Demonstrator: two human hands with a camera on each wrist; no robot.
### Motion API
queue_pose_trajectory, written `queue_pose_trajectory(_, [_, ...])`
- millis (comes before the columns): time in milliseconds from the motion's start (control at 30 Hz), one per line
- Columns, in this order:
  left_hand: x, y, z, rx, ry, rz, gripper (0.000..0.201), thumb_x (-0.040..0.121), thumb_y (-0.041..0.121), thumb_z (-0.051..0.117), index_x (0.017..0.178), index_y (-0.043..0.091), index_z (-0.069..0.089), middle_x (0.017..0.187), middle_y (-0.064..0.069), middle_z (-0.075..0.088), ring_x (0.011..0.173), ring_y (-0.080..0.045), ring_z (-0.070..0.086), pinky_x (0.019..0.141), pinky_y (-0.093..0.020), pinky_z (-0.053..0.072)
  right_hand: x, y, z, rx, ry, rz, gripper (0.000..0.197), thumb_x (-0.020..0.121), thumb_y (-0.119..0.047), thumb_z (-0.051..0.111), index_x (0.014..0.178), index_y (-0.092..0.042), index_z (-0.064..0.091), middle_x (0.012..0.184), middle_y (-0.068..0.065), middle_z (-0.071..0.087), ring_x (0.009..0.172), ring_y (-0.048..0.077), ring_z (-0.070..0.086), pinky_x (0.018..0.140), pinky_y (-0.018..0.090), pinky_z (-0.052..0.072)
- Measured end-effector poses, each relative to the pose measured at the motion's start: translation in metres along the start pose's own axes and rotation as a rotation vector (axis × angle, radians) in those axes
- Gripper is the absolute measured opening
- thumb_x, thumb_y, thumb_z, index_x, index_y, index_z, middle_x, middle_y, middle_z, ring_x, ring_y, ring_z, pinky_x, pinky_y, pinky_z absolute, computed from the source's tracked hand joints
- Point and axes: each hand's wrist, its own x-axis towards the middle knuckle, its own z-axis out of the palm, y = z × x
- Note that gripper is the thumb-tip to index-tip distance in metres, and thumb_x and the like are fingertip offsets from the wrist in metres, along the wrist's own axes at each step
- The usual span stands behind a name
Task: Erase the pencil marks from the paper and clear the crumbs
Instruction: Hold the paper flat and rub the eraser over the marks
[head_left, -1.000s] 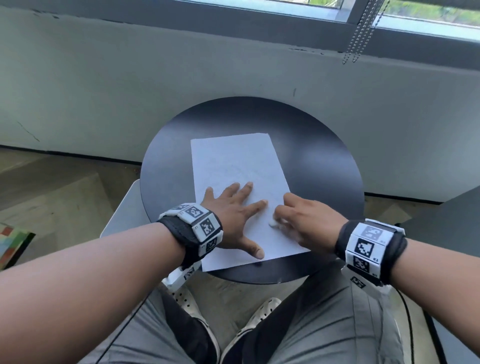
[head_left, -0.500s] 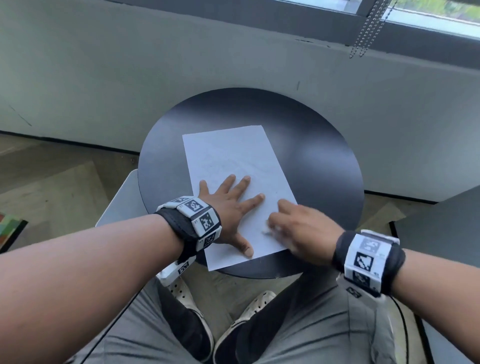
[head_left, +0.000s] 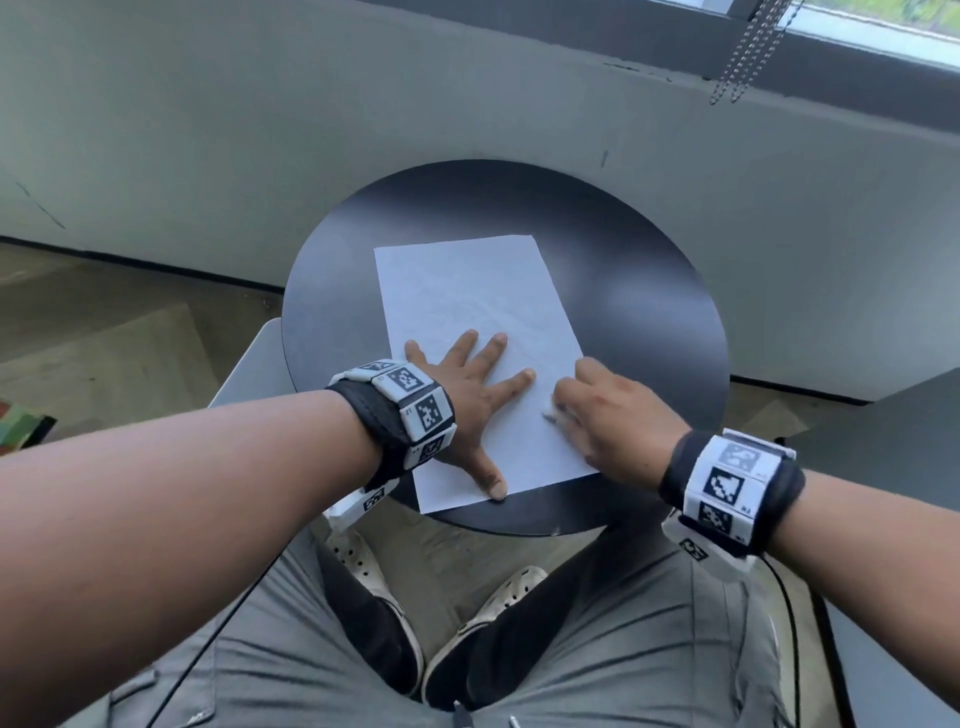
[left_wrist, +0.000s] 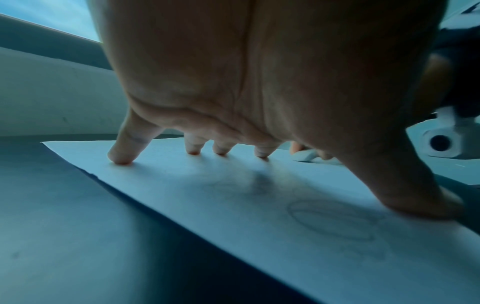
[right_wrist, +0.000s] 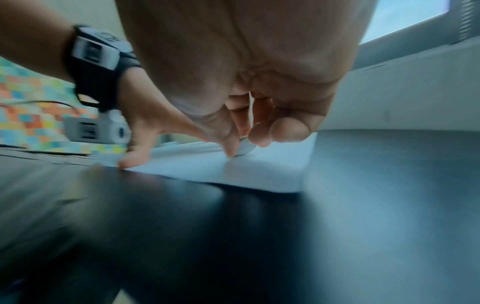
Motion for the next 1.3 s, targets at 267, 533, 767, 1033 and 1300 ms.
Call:
queue_pose_trajectory(267, [0.001,0.002,0.001,0.011,-0.006,-0.005,0.144,0.051,0.094,0.065,0.152,0.045,-0.024,0.162,0.001,-0.037,0.151,-0.032,-0.026,0.108,-0.081,0.011,0.007,0.005,-0.004,0.013,-0.034,0.013,0.025,0.097,-0.040,0.048,0.104,-0.018,0.057,0.096,0.000,0.042,0.077,0.029,0.055,0.069,0.039,0.048])
queue_pose_trajectory(533, [0.001,0.001,0.002,0.008,-0.004,-0.004,0.143,0.051,0.095,0.064,0.153,0.045,-0.024,0.161,0.002,-0.038,0.151,-0.030,-0.027,0.108,-0.080,0.011,-0.012,-0.022,0.005,0.017,-0.134,-0.222,0.032,0.095,-0.044,0.035,0.103,-0.020,0.055,0.094,0.000,0.041,0.072,0.024,0.047,0.062,0.037,0.044])
queue_pose_trajectory(767, [0.001,0.000,0.003,0.008,-0.003,0.001,0.144,0.052,0.094,0.065,0.152,0.045,-0.025,0.161,0.002,-0.038,0.151,-0.029,-0.027,0.108,-0.080,0.010,0.008,-0.011,0.002,-0.006,-0.045,-0.016,0.022,0.096,-0.035,0.045,0.101,-0.015,0.053,0.099,0.005,0.042,0.074,0.028,0.049,0.066,0.039,0.045])
queue_pose_trajectory(1033, [0.003,0.000,0.004,0.015,0.001,0.001,0.144,0.051,0.096,0.063,0.152,0.045,-0.026,0.161,0.002,-0.038,0.151,-0.030,-0.027,0.108,-0.080,0.011,0.021,0.007,-0.007,-0.036,-0.017,0.116,0.025,0.096,-0.036,0.045,0.106,-0.014,0.052,0.103,0.006,0.042,0.079,0.035,0.055,0.069,0.040,0.047])
queue_pose_trajectory(1300, [0.002,0.000,0.004,0.008,0.008,0.003,0.145,0.051,0.096,0.063,0.152,0.044,-0.025,0.161,0.002,-0.037,0.152,-0.030,-0.026,0.108,-0.081,0.010,0.013,-0.001,-0.010,-0.078,-0.127,-0.097,0.028,0.095,-0.044,0.041,0.108,-0.023,0.054,0.101,-0.002,0.040,0.084,0.028,0.055,0.074,0.039,0.049])
